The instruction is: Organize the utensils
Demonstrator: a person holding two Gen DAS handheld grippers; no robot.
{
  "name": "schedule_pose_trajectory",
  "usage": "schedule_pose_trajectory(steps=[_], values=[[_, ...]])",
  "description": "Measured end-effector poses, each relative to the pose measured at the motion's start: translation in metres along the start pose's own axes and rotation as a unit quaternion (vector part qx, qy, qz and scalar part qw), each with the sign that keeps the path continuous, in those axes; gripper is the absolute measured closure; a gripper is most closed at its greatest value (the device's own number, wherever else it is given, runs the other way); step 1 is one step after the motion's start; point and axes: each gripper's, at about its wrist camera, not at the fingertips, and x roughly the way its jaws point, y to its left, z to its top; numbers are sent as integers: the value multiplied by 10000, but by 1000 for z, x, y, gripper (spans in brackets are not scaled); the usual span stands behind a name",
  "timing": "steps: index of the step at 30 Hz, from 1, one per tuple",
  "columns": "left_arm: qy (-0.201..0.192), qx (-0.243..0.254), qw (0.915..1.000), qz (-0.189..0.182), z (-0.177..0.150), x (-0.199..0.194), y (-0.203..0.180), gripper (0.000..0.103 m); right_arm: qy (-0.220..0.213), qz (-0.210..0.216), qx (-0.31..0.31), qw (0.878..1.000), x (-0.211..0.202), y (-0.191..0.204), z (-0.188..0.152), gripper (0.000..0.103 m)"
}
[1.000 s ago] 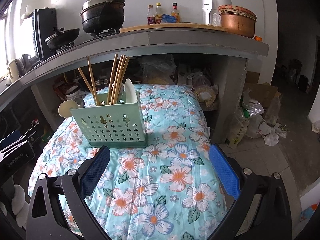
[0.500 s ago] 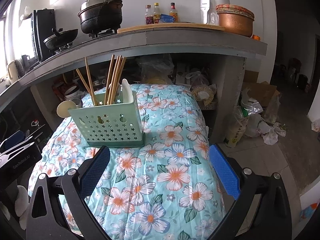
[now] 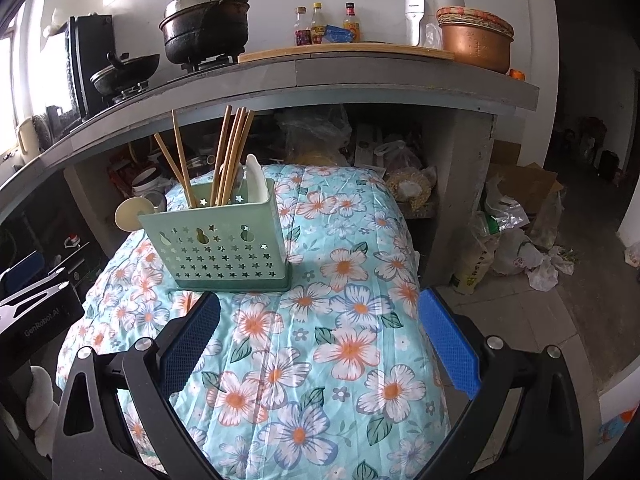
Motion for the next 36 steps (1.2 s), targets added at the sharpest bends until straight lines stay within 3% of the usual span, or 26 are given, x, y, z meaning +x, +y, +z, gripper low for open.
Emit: schedule_pose_trajectory(steps=[16, 36], values=[[19, -186, 9990, 409, -1, 1, 32, 8, -25, 0, -126, 9999, -1, 7, 4, 7], [-35, -209, 9989, 415, -1, -1, 37, 8, -24, 93, -186, 9998, -3, 15, 6, 7]])
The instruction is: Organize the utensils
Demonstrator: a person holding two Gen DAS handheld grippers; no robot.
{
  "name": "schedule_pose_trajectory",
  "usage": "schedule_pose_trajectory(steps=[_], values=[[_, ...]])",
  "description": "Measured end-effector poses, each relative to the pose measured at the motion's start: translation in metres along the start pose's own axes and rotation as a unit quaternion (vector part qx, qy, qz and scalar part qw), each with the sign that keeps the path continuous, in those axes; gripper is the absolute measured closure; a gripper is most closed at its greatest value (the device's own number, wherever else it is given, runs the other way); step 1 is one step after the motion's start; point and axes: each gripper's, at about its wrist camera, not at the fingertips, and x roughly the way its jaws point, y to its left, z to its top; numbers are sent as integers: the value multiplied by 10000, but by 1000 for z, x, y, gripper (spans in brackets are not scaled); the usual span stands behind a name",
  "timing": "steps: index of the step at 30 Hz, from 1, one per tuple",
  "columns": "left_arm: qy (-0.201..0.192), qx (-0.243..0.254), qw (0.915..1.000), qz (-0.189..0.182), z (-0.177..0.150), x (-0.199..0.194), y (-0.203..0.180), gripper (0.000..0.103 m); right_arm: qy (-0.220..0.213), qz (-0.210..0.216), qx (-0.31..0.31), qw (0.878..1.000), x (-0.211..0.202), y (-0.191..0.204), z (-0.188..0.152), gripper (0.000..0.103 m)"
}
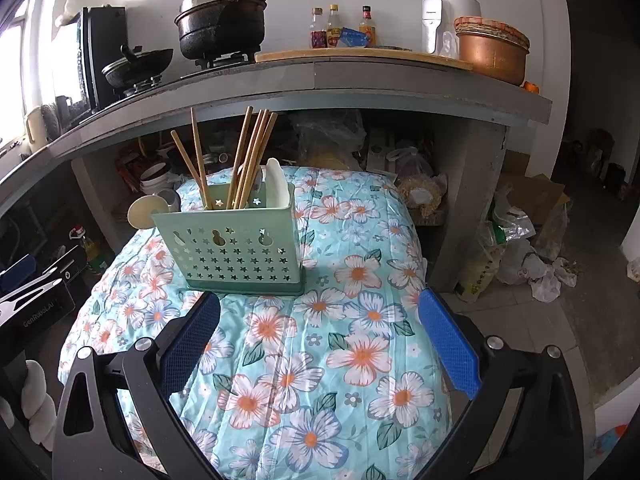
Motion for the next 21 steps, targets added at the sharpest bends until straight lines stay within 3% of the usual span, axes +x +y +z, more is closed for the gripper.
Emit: schedule_pose_trajectory(steps=[21], values=[[-76, 24, 10000, -26, 2, -3, -2, 8, -32, 53, -25, 10000, -2, 3, 3, 6]])
